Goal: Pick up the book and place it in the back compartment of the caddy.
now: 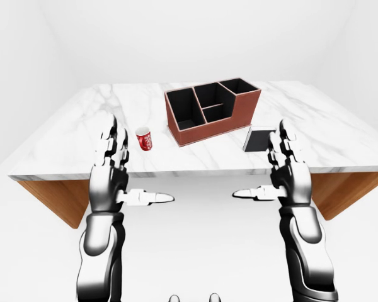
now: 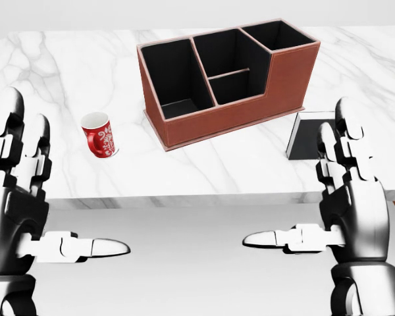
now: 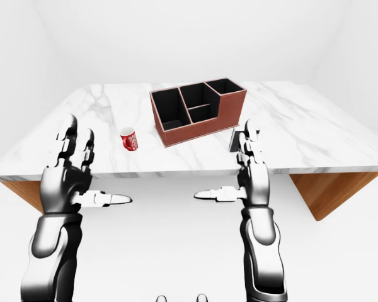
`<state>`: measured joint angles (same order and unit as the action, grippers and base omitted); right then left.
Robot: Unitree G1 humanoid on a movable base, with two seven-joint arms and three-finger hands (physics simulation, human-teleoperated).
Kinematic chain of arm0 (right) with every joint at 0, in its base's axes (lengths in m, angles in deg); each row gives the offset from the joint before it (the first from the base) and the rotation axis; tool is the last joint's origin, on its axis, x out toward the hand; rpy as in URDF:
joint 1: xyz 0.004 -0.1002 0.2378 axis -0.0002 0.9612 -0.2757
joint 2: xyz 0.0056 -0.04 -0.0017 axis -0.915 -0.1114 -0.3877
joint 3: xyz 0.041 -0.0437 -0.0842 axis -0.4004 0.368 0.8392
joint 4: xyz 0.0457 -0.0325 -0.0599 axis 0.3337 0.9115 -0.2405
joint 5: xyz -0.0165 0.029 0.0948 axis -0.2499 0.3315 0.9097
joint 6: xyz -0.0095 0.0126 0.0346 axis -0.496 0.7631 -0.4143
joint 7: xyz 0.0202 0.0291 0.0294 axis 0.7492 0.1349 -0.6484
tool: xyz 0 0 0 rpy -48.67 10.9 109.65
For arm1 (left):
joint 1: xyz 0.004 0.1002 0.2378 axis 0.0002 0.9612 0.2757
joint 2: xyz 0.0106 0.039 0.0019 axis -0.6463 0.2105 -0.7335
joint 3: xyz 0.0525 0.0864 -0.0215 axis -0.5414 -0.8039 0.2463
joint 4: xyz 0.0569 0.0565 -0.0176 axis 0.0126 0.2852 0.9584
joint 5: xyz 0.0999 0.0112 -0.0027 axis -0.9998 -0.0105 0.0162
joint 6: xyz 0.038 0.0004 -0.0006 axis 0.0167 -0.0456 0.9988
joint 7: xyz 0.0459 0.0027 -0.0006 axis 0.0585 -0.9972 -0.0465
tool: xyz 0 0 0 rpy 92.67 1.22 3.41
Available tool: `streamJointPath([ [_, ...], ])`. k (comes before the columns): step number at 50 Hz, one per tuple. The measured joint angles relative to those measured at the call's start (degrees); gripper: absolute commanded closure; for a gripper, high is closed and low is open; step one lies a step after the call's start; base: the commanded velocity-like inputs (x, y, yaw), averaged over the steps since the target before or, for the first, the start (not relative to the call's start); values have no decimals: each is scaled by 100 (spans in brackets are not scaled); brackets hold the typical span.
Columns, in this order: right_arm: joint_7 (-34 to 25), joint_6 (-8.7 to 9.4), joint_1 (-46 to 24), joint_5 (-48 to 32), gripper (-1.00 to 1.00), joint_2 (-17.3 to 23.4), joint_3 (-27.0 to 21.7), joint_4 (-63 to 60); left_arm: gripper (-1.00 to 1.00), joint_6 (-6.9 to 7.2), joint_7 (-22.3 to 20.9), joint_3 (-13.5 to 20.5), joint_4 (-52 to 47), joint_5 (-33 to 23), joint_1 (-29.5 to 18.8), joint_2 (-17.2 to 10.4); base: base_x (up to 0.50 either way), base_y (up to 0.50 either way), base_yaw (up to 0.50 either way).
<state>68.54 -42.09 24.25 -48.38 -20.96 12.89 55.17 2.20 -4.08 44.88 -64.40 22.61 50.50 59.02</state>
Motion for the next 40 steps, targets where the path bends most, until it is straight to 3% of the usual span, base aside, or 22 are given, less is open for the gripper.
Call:
streamJointPath([
  [5,-72,0,-24,86,-100,40,-106,-395,-100,0,-14,59,-207,34,-41,-19,3,0,0],
  [19,-417,0,-55,260,-100,175,-434,-1362,-100,0,3,239,-693,161,-170,-73,50,0,0],
  [40,-637,0,-78,79,-100,210,-545,-1733,-100,0,27,281,-803,181,-213,-94,50,0,0],
])
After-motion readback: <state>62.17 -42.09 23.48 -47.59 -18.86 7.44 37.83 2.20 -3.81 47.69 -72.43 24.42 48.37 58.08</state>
